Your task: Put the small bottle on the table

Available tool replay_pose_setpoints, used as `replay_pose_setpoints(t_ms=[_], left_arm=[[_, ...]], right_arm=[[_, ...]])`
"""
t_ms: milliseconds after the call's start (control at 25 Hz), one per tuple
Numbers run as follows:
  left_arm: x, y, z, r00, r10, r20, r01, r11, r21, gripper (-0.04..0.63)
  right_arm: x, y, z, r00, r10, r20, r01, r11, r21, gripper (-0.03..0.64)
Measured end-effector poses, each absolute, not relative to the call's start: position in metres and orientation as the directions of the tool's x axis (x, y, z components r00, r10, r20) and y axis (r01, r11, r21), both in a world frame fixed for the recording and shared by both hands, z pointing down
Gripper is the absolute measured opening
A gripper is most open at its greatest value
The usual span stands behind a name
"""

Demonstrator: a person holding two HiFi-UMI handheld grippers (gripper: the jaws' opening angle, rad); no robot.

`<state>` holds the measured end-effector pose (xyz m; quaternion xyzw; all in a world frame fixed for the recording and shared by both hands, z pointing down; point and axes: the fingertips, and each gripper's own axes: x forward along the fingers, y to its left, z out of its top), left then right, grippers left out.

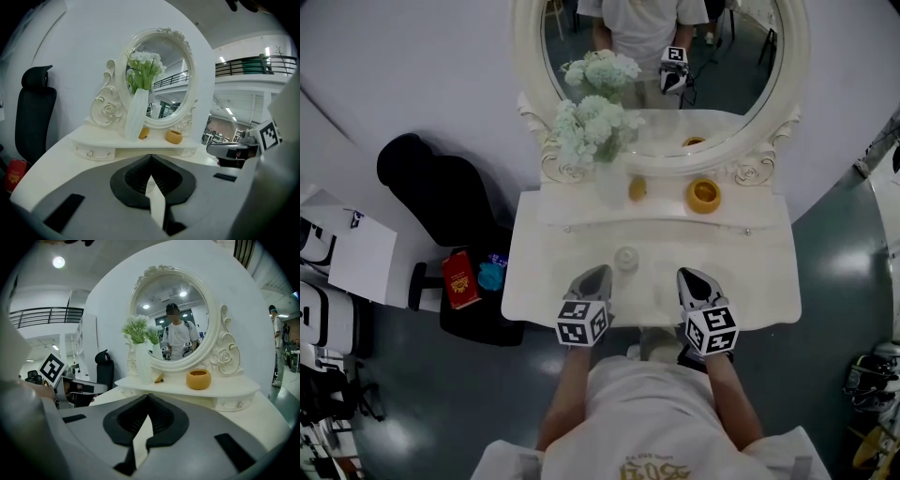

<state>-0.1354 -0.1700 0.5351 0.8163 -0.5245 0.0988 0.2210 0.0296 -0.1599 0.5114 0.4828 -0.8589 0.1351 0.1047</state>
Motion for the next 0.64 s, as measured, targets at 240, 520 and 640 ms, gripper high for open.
replay_pose_setpoints(t_ms=[240, 520, 640], left_arm=[[-0.140, -0.171, 0.539, 0.431, -0.804, 0.410, -0.900, -0.348, 0.263, 0.015], [-0.133, -0.177, 0.540, 0.449, -0.794, 0.409, -0.892, -0.371, 0.258, 0.015], [-0.136, -0.181, 0.540, 0.448, -0.795, 0.409, -0.893, -0.375, 0.249, 0.015]], right_arm=[[0.028, -0.162, 0.510, -0.511, -0.802, 0.309, -0.858, 0.496, -0.131, 0.013], [0.028, -0.166, 0.510, -0.511, -0.802, 0.308, -0.858, 0.496, -0.133, 0.013], [0.023, -0.171, 0.510, -0.516, -0.802, 0.302, -0.855, 0.501, -0.132, 0.013]])
